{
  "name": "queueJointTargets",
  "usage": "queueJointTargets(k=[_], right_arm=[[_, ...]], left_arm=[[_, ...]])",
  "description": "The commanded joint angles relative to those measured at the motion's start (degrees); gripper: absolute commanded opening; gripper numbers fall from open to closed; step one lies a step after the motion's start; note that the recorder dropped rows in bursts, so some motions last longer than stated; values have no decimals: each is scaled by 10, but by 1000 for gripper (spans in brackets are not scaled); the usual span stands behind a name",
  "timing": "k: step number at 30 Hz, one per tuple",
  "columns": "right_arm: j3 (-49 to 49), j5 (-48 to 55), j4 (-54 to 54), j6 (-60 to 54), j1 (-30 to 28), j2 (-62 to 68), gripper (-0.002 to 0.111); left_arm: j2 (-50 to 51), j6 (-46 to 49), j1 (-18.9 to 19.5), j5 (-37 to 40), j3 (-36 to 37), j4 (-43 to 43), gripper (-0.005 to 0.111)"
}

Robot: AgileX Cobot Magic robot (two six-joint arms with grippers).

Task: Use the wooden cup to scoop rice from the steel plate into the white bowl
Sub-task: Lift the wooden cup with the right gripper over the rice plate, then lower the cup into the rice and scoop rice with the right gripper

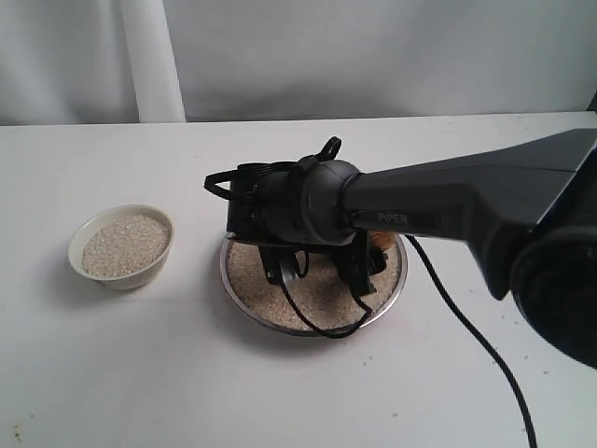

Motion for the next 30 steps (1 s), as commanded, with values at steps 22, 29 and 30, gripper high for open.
queueJointTargets(k=[22,29,30], right_arm=[[-6,-96,125,31,2,28,0],[-6,-113,136,47,-1,28,0],[-6,-119,142,47,-3,28,0]], left_arm=[[-1,-2,-1,-3,1,0,0],[-1,-2,-1,-3,1,0,0],[-1,-2,-1,-3,1,0,0]])
